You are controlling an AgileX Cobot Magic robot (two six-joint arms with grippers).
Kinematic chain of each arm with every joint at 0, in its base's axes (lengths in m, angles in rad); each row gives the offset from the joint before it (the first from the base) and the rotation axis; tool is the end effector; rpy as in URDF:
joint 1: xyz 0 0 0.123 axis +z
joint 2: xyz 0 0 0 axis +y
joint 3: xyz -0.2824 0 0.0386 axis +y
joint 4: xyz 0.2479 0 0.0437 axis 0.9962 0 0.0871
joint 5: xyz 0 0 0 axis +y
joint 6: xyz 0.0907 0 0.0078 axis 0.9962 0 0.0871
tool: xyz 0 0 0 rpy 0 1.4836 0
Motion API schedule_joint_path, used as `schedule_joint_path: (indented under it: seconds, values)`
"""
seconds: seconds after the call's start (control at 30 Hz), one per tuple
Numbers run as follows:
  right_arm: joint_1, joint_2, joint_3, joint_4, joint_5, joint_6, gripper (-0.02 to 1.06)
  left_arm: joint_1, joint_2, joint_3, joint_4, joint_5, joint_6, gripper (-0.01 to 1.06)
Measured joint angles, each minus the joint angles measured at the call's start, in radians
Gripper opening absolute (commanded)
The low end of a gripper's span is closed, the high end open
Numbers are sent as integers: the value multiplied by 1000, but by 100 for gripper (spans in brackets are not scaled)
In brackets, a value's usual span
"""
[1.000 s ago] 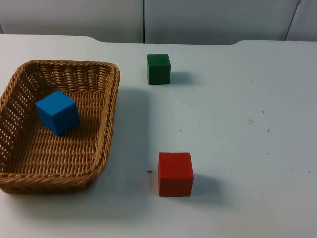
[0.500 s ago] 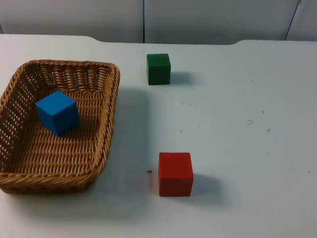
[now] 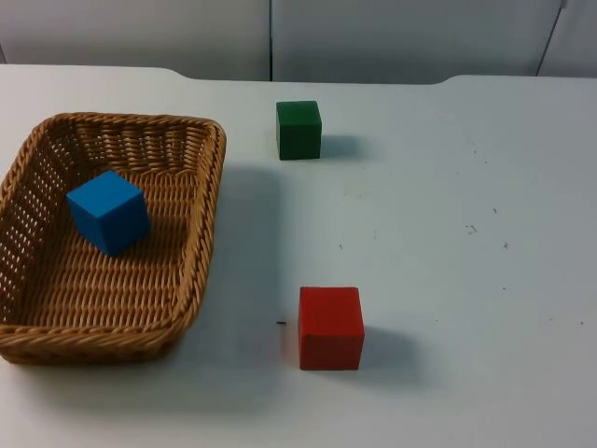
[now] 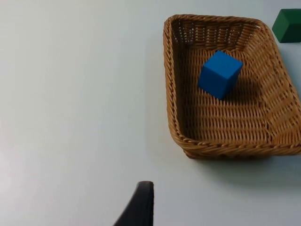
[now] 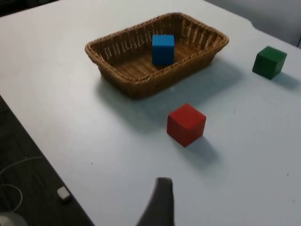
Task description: Pick up the basket with the left hand and place the blue cube into the basket with the right hand.
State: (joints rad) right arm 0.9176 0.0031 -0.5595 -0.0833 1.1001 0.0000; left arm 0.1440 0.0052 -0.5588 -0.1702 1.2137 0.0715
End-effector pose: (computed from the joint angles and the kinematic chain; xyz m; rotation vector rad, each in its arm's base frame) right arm -0.0028 -0.0147 0.2905 -0.9036 1.8491 0.4776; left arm -0.0163 -0.0170 0.2821 -0.0480 2.1313 -0.0789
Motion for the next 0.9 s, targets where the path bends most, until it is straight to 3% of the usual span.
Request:
schedule_joint_path:
  seconds: [0.43, 0.53, 0.63, 0.73, 0.83, 0.9]
  values:
    - [5, 0, 47, -30, -10, 0, 74, 0, 0, 0, 0, 0, 2, 87]
    - [5, 0, 47, -30, -10, 0, 74, 0, 0, 0, 0, 0, 4, 102]
    - [5, 0, 47, -32, -10, 0, 74, 0, 0, 0, -2, 0, 6, 105]
    - [5, 0, 47, -32, -10, 0, 79, 0, 0, 0, -4, 0, 6, 105]
    - [5, 0, 47, -34, -12, 0, 101, 0, 0, 0, -12, 0, 18, 105]
    - [5, 0, 47, -34, -12, 0, 105, 0, 0, 0, -14, 0, 23, 105]
